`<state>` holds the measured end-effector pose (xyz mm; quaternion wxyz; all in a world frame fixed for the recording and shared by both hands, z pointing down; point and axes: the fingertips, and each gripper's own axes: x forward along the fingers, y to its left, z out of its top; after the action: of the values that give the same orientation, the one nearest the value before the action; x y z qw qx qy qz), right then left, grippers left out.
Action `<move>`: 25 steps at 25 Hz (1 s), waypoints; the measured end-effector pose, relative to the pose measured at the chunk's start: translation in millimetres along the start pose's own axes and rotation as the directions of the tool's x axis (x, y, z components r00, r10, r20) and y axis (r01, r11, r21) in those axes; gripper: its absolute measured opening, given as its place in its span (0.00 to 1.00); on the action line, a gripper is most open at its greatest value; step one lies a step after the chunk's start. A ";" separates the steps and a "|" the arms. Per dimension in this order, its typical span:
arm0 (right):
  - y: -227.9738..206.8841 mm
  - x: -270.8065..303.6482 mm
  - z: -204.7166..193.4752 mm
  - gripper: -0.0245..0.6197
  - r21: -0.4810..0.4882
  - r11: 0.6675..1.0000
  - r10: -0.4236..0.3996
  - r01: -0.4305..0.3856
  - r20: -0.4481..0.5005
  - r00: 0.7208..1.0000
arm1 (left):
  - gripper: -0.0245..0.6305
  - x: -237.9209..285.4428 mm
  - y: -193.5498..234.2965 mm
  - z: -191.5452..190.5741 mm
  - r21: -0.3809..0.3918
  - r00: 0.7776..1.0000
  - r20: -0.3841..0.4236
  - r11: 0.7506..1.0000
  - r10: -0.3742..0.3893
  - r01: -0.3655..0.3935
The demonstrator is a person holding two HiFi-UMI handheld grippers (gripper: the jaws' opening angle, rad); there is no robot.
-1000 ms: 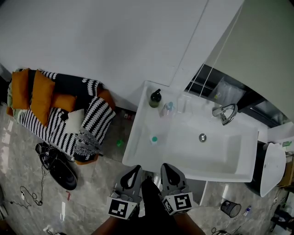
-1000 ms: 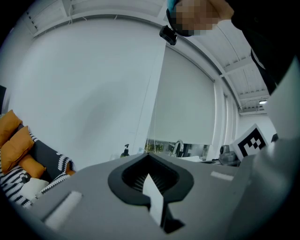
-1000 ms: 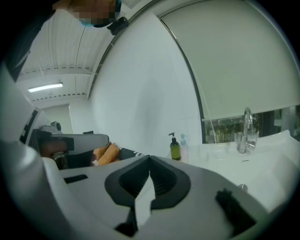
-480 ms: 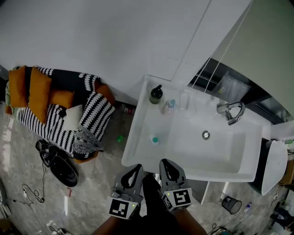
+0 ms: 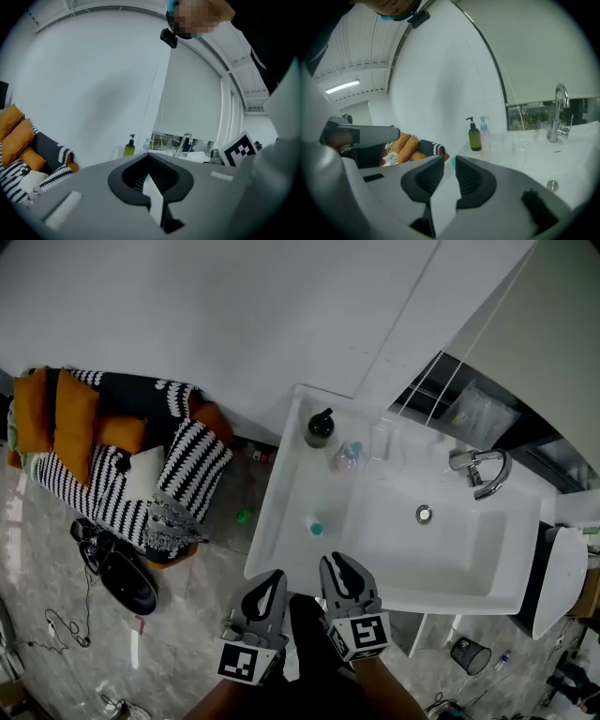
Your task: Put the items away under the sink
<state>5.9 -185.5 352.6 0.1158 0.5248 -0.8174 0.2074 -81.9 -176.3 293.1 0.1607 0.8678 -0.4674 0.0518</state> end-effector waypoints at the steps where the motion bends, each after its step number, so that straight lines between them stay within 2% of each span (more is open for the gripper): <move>1: -0.9 2.4 -1.0 0.16 -0.004 1.000 0.004 -0.004 -0.006 1.000 | 0.05 1.2 1.1 -1.4 0.001 1.000 -0.004 1.000 0.003 -0.003; 6: -3.0 14.2 -8.0 0.20 -0.012 1.000 0.014 -0.015 -0.031 0.999 | 0.05 5.1 5.2 -2.6 -0.014 1.000 0.009 1.000 0.015 -0.015; 18: -12.4 38.4 -25.5 0.27 -0.012 1.000 0.014 -0.015 -0.067 0.998 | 0.05 11.5 8.6 -17.7 -0.029 0.999 -0.027 0.999 0.026 -0.027; 23: -13.7 47.6 -31.3 0.28 -0.019 1.000 0.021 -0.023 -0.087 0.996 | 0.05 17.6 12.4 -10.4 -0.023 0.999 0.027 0.999 0.028 -0.027; 25: -14.7 51.6 -31.2 0.28 -0.030 0.999 0.022 -0.025 -0.087 0.996 | 0.05 18.3 14.7 -17.0 -0.034 0.999 -0.004 0.999 0.034 -0.034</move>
<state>-3.5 -218.3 404.4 0.1569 0.5037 -0.8209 0.2185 -82.9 -192.8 316.9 0.1754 0.8567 -0.4826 0.0479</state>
